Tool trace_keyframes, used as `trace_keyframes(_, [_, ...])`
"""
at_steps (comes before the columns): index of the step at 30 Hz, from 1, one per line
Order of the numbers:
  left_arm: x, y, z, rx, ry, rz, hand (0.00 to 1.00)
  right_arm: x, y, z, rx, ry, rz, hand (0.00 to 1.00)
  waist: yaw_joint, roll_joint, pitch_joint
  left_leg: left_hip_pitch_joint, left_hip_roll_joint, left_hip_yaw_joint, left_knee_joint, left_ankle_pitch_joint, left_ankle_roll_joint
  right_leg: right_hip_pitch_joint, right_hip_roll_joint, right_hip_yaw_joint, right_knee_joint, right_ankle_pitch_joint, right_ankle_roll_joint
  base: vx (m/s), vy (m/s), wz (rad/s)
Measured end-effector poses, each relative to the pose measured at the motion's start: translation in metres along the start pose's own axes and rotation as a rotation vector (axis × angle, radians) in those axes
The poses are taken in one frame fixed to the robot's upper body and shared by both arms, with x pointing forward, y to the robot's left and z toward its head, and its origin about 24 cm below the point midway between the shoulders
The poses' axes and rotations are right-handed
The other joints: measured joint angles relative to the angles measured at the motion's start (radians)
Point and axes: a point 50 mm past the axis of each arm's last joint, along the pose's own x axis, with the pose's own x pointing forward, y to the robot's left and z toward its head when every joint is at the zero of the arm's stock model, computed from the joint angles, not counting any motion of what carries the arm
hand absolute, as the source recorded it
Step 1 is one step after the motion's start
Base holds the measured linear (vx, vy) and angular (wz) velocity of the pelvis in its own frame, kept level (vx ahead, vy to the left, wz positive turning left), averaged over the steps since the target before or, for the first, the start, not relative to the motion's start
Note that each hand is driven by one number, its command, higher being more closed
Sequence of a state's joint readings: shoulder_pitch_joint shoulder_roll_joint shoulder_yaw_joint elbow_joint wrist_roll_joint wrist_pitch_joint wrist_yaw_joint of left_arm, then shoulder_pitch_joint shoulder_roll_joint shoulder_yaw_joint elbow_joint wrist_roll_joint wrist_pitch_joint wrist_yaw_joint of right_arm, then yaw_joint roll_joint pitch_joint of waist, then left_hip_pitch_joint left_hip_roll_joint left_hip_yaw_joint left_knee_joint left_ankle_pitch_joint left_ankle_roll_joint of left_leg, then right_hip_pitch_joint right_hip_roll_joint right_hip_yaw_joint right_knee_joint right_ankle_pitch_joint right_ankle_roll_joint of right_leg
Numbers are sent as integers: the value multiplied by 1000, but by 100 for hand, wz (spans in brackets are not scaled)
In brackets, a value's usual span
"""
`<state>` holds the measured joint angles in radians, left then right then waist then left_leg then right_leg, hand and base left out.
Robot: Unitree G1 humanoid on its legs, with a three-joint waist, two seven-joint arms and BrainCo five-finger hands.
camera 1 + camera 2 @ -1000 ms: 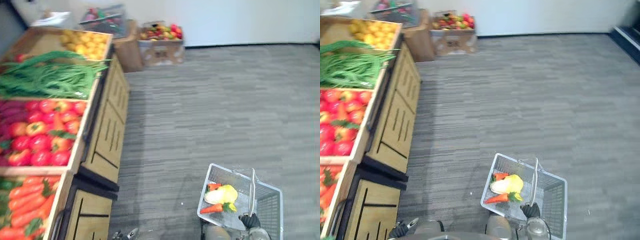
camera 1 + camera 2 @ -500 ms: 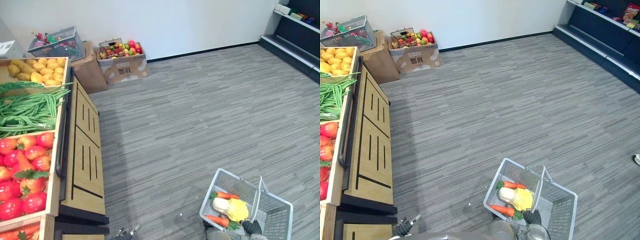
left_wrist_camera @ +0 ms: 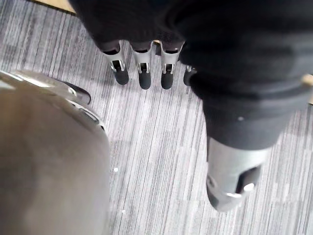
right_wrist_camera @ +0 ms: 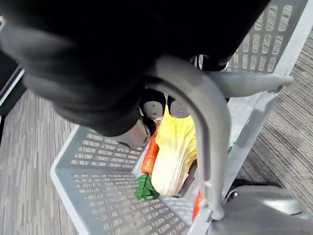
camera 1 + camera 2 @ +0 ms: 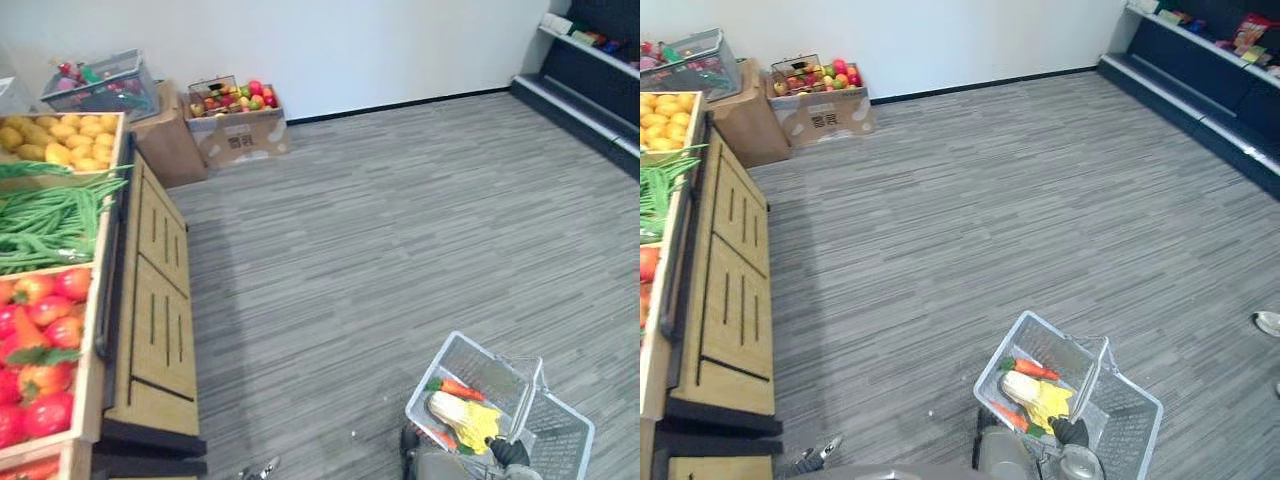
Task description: Pick vegetable in the basket
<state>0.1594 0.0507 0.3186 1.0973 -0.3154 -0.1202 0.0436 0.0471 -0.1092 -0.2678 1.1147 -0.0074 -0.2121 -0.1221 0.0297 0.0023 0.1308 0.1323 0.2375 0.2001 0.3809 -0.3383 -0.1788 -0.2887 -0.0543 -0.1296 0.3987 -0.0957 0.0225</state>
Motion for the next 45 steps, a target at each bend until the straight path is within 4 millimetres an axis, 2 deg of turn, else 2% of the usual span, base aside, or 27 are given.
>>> trace_keyframes(1, [0,0,1,-14,-6,8,0,0,0,0,3,-2,-1,100,-1,-2,1,-40,13,-7,101,17,10,4,1,-1,22,-14,-4,159,-194,-23])
trace_keyframes(2, [-1,1,0,-46,-7,21,0,0,-2,0,5,-8,-5,100,-1,2,3,-102,28,-27,246,71,45,16,1,0,40,-41,-9,166,-230,-12])
trace_keyframes(3, [-1,-3,0,-65,-12,21,0,-1,-4,0,0,-7,-8,100,1,2,10,-178,41,-64,427,226,77,58,2,12,35,-67,-24,254,-295,-11])
trace_keyframes(4, [-1,-3,1,-69,-14,20,0,-1,-2,0,3,-6,-4,100,1,2,16,-204,45,-82,479,264,73,76,0,20,26,-77,-32,253,-229,-14])
trace_keyframes(5, [-1,-7,0,-80,-14,13,0,-1,-3,0,7,-5,-9,100,0,20,24,-246,49,-76,535,210,67,109,0,22,12,-87,-40,168,-116,-7])
trace_keyframes(7, [-2,-11,0,-86,-19,3,0,-1,-2,0,11,7,-9,100,0,27,29,-301,28,-43,507,149,63,162,-10,18,-29,-86,-38,209,-137,3])
trace_keyframes(9, [-2,-11,0,-85,-23,0,0,-1,-2,-2,14,16,-10,100,1,23,31,-308,-3,17,380,131,65,215,-23,14,-75,-86,-35,221,-118,8])
trace_keyframes(10, [-2,-11,-1,-82,-21,1,0,-1,-1,-2,16,19,-4,100,2,23,30,-304,-26,41,262,132,65,242,-28,13,-94,-93,-25,186,-37,0])
trace_keyframes(13, [-2,-10,-2,-79,-19,3,0,-1,2,-1,16,17,17,100,3,22,31,-305,-79,32,15,170,82,271,-33,20,-108,-112,-2,217,45,-5])
trace_keyframes(15, [-2,-10,-3,-77,-17,6,0,-2,-1,-4,13,25,12,100,2,21,31,-292,-109,26,-98,233,86,290,-50,27,-105,-131,26,320,181,-5])
trace_keyframes(17, [-4,-8,-7,-68,-12,10,0,-4,-4,-9,1,32,2,100,2,29,33,-258,-111,24,-168,287,94,296,-52,36,-85,-160,53,276,229,-13])
trace_keyframes(18, [-3,-4,-5,-51,-18,17,0,-4,-2,-11,-4,40,3,100,3,10,31,-241,-137,49,-159,274,131,312,-81,56,-79,-178,70,290,267,-17])
trace_keyframes(21, [-1,3,2,16,-37,20,0,-6,2,-16,-29,57,18,100,2,-34,25,-232,-183,74,-149,224,157,353,-125,55,-149,-167,88,294,239,-10])
trace_keyframes(24, [-1,3,4,50,-40,10,0,-6,1,-17,-46,61,13,100,2,-42,19,-229,-210,87,-129,184,176,365,-152,53,-161,-154,110,255,138,-8])
trace_keyframes(27, [0,2,2,85,-21,1,0,-5,-5,-16,-58,56,-11,100,1,-34,7,-184,-246,83,-160,149,188,313,-188,52,4,-147,120,252,150,5])
trace_keyframes(28, [0,3,2,105,-20,-2,0,-4,-9,-15,-56,51,-28,100,1,-37,-2,-162,-263,78,-186,145,195,237,-210,61,173,-127,121,228,115,30])
trace_keyframes(29, [-1,5,1,133,-18,-6,0,-3,-13,-13,-55,48,-39,100,-6,-40,-5,-133,-281,52,-207,143,202,173,-234,60,335,-71,101,259,92,45])
trace_keyframes(30, [0,5,3,145,-21,-10,0,-3,-13,-13,-53,49,-43,100,-10,-39,-5,-114,-288,35,-218,146,214,146,-244,60,410,-51,94,347,57,71])
trace_keyframes(31, [0,5,5,162,-29,-16,0,-3,-14,-13,-45,49,-51,100,-26,-40,-4,-86,-292,2,-225,145,230,107,-244,52,517,-70,77,330,-34,80])
trace_keyframes(32, [0,6,6,183,-31,-20,0,-3,-14,-11,-41,45,-52,100,-33,-40,-5,-57,-287,-26,-235,143,233,86,-235,23,550,-100,61,321,-65,82])
trace_keyframes(34, [1,-1,8,177,-37,-34,0,0,-13,-4,-48,25,-47,100,-36,-24,2,-29,-253,-62,-241,143,232,56,-188,-37,479,-157,44,287,-138,71])
trace_keyframes(35, [1,-8,10,160,-46,-49,0,1,-11,0,-51,13,-41,100,-33,-7,12,-19,-220,-85,-238,144,231,44,-148,-51,369,-163,35,249,-177,64])
trace_keyframes(37, [1,-10,11,140,-58,-53,0,1,-6,1,-56,6,-26,100,-28,-4,14,-11,-195,-121,-236,145,226,51,-113,-28,175,-143,51,217,-230,69])
trace_keyframes(38, [1,-5,13,119,-69,-35,0,-1,1,-3,-60,10,-7,100,-27,-30,5,-10,-197,-146,-229,139,192,71,-103,21,1,-41,57,254,-355,99])
trace_keyframes(39, [2,-3,17,90,-87,-16,0,-4,10,-8,-55,16,11,100,-24,-56,0,-12,-202,-185,-215,99,135,86,-107,65,-51,24,84,218,-325,80])
trace_keyframes(42, [-1,-14,4,-12,-48,-9,0,-1,12,1,-70,-4,13,100,8,1,-4,-25,-119,-211,-204,94,107,131,-41,-1,-119,19,70,183,-289,43])
trace_keyframes(45, [-2,-15,-3,-110,-11,13,0,0,16,3,-92,9,35,100,15,11,-4,-25,-102,-216,-209,124,82,166,-26,-29,-157,16,57,79,-160,32])
